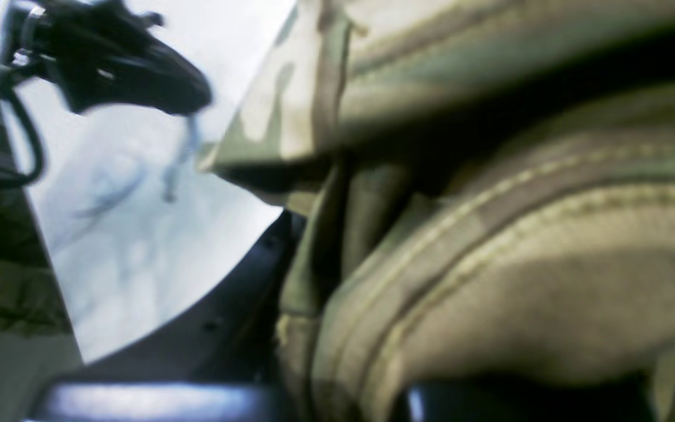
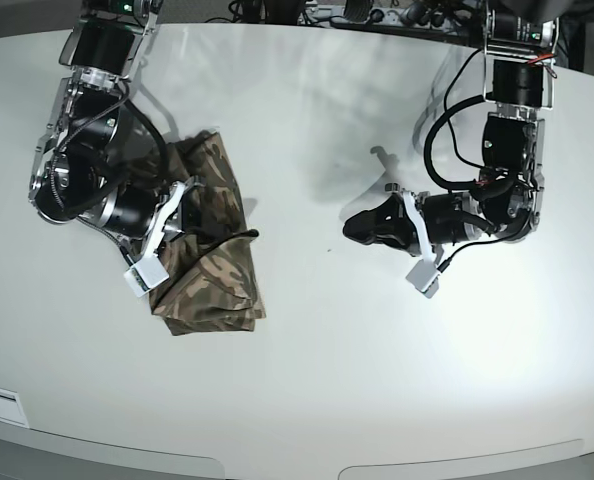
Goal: Fold the T-shirt properly
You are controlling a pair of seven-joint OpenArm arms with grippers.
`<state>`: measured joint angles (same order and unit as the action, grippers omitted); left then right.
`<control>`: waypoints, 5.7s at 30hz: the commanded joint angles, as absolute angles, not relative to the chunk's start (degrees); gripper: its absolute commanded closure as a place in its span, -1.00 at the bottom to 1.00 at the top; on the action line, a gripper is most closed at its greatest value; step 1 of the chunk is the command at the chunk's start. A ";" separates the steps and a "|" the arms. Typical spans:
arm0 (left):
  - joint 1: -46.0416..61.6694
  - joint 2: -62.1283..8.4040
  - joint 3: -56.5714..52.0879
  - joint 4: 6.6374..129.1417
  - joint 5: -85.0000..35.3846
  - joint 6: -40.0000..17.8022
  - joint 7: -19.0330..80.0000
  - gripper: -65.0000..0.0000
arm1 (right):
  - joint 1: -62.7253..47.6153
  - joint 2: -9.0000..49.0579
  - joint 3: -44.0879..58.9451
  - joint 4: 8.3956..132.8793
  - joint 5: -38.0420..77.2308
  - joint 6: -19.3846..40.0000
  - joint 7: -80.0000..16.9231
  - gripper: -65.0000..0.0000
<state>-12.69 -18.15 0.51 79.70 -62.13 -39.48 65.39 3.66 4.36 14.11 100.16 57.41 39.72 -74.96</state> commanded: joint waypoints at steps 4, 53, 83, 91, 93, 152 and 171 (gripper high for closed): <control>-13.93 -18.44 0.21 80.60 -63.70 -40.00 64.14 1.00 | 5.74 4.95 7.51 101.10 60.20 40.00 -73.03 -0.31; -20.34 -27.16 -6.09 82.85 -63.51 -40.00 67.40 1.00 | 15.55 3.33 -30.33 95.13 31.44 38.30 -53.95 -0.51; -16.80 -7.86 18.04 83.29 -66.41 -40.00 79.33 1.00 | 32.34 16.01 -18.90 61.36 12.08 38.81 -29.50 1.00; -16.99 -19.11 30.44 83.22 -45.47 -40.00 63.57 1.00 | 31.86 24.12 -19.59 59.51 24.14 38.06 -39.75 1.00; -16.99 -21.91 32.82 83.13 -39.13 -40.00 58.26 1.00 | 31.20 26.09 -19.44 59.81 28.32 37.93 -42.17 1.00; -17.50 -22.24 -0.95 82.35 -85.00 -40.00 80.00 1.00 | -18.72 10.81 18.09 129.38 63.88 40.00 -55.86 1.00; 22.02 -30.61 -7.70 126.56 -85.00 -40.00 80.00 1.00 | -43.97 10.83 48.36 129.67 85.00 40.00 -80.00 1.00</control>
